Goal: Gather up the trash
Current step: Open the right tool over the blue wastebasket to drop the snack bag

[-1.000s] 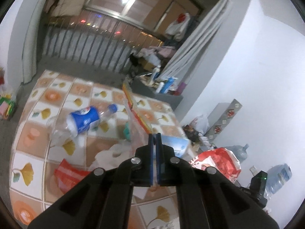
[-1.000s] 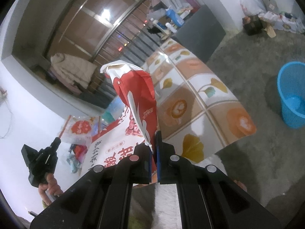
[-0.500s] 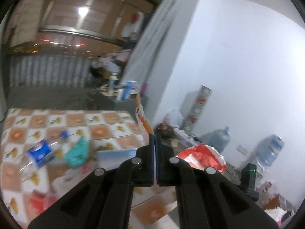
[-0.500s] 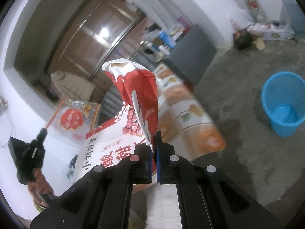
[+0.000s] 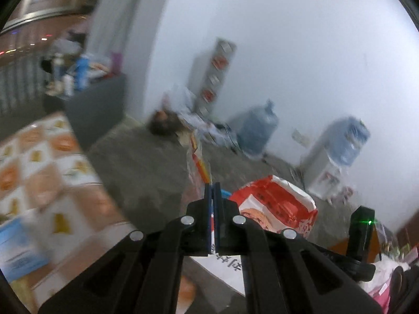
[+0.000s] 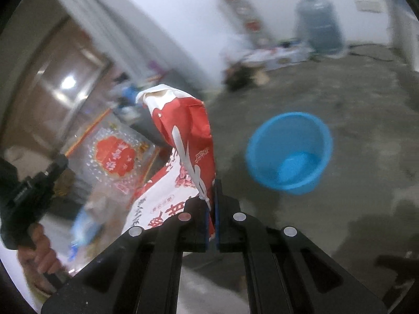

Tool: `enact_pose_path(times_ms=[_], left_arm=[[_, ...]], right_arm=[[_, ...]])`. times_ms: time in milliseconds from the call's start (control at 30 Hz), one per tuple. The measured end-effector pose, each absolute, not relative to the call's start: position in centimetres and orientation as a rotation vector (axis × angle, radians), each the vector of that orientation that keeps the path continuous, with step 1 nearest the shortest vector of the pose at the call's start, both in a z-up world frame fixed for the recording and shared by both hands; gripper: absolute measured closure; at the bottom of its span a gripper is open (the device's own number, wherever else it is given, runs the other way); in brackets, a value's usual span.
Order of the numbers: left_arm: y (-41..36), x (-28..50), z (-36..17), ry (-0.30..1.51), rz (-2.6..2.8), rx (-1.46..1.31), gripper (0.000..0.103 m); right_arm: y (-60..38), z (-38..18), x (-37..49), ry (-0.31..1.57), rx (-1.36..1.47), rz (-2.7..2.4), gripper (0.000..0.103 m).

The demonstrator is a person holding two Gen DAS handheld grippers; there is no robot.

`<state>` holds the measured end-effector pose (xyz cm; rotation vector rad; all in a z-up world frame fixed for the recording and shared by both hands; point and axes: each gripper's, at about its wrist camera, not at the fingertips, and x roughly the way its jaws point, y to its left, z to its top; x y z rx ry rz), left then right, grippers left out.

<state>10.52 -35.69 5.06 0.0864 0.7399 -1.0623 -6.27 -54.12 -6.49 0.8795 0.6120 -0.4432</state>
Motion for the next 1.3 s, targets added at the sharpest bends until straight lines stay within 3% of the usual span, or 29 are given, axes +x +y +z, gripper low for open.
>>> enact_pose_path(times_ms=[300,500,600,667,733,900,1300], left_arm=[[-50.3,11.5,-3.0,0.859,-1.122,0.270,0.102],[-55.7,12.7,-5.9,0.884,-1.155,0.315,0.102],[-58.6,13.1,-7.4,0.923,-1.180,0.344,0.101],[-60.6,13.5,-9.2,0.962,-1.159,0.377,0.096],[-61.6,14.0,-10.5,1.001,-1.108,0.395,0.056],[-60.2,14.7,-10.8,1.049,-1.051,0.332,0.037],[-50.7,13.2,-4.4,1.009,-1.144,0.219,0.028]], right_arm=[[-60.0,-11.6,-6.4,0.727,0.902,-0.693,0.101],[-63.5,-14.6,-5.3,0.795,0.899,-0.789,0.100],[-64.4,-15.4,-4.7,0.804,0.910,-0.802,0.094],[-65.4,-16.3,-3.8,0.799,0.919,-0.818,0.082],[-66.4,-17.7,-3.1,0.808,0.958,-0.809,0.042],[-67.5,-19.3,-4.0,0.822,1.087,-0.787,0.039],[-64.0,-13.9,-9.4,0.754,1.064,-0.834,0.025]])
